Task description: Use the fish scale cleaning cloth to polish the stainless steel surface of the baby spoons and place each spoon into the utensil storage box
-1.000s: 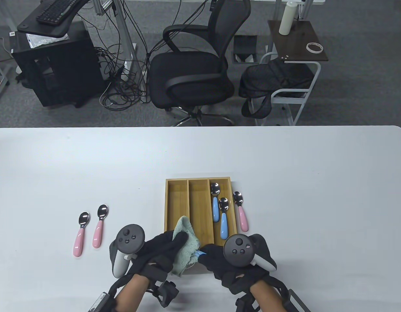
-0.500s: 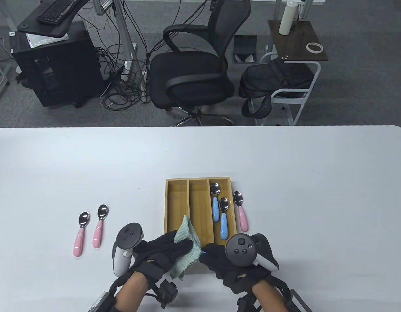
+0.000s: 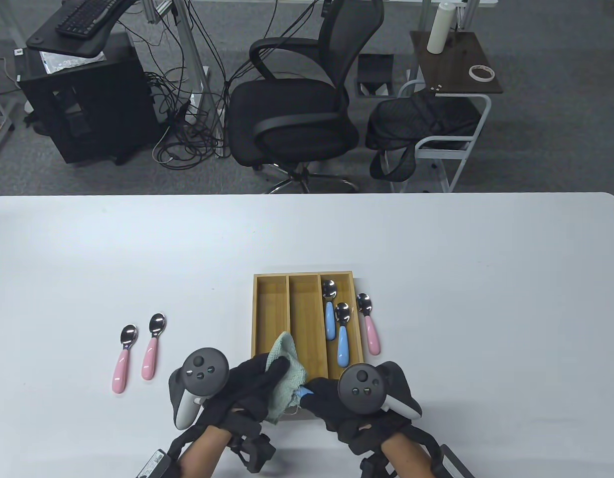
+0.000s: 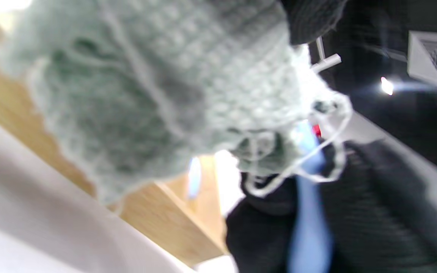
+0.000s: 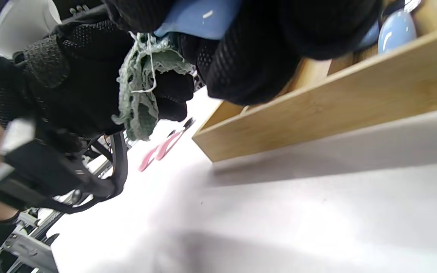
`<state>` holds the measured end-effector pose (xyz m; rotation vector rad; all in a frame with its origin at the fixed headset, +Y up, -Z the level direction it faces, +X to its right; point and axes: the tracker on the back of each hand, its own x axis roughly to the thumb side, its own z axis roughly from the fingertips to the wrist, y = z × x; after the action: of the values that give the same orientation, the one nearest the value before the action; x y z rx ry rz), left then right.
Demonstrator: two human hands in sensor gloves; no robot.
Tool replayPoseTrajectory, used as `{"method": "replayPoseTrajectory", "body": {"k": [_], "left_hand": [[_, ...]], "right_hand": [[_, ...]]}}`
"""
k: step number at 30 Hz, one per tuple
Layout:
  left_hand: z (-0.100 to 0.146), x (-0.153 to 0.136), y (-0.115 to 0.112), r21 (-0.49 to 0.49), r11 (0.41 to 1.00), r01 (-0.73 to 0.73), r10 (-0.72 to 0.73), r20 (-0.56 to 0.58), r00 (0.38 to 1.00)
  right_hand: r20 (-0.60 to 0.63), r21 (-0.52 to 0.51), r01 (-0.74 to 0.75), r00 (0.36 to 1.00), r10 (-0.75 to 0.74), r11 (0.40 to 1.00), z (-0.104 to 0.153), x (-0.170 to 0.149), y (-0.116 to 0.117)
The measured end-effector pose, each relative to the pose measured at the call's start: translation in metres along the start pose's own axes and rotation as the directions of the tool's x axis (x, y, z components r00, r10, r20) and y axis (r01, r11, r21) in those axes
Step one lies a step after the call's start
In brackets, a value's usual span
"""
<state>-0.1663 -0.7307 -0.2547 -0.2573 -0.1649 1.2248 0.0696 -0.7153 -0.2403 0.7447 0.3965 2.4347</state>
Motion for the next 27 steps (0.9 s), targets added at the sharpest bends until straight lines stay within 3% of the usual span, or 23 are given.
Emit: {"method": "replayPoseTrajectory", "body": {"k": [3, 7, 11, 15, 20, 27], "left_hand": [[-0.004, -0.007, 0.0, -0.066, 0.985, -0.159, 0.156, -0.052, 0.986], [-0.007, -0.012, -0.002, -0.127, 0.959, -0.252, 0.241, -0.098, 0.966], [-0.004, -0.002, -0.001, -0.069, 0.996, -0.061, 0.06, -0.011, 0.998], [0.002, 0.011, -0.003, 0.014, 0.985, 0.171, -0.172, 0.104, 0.98], [0.003, 0.014, -0.005, 0.025, 0.979, 0.203, -0.205, 0.132, 0.97], [0.006, 0.017, 0.006, 0.113, 0.97, 0.214, -0.23, 0.147, 0.962]], "right_hand": [[-0.017, -0.043, -0.06, 0.998, 0.059, 0.997, 0.001, 0.002, -0.005], [-0.033, -0.043, -0.06, 0.998, 0.058, 0.997, 0.002, -0.003, -0.005], [-0.031, 0.003, -0.011, 0.999, 0.011, 1.0, 0.001, -0.003, -0.003], [-0.034, 0.104, 0.096, 0.995, -0.093, 0.99, -0.003, -0.007, 0.0], [-0.011, 0.182, 0.082, 0.997, -0.081, 0.98, -0.002, -0.002, 0.0], [0.006, 0.145, 0.104, 0.994, -0.106, 0.984, -0.003, 0.007, -0.006]]}}
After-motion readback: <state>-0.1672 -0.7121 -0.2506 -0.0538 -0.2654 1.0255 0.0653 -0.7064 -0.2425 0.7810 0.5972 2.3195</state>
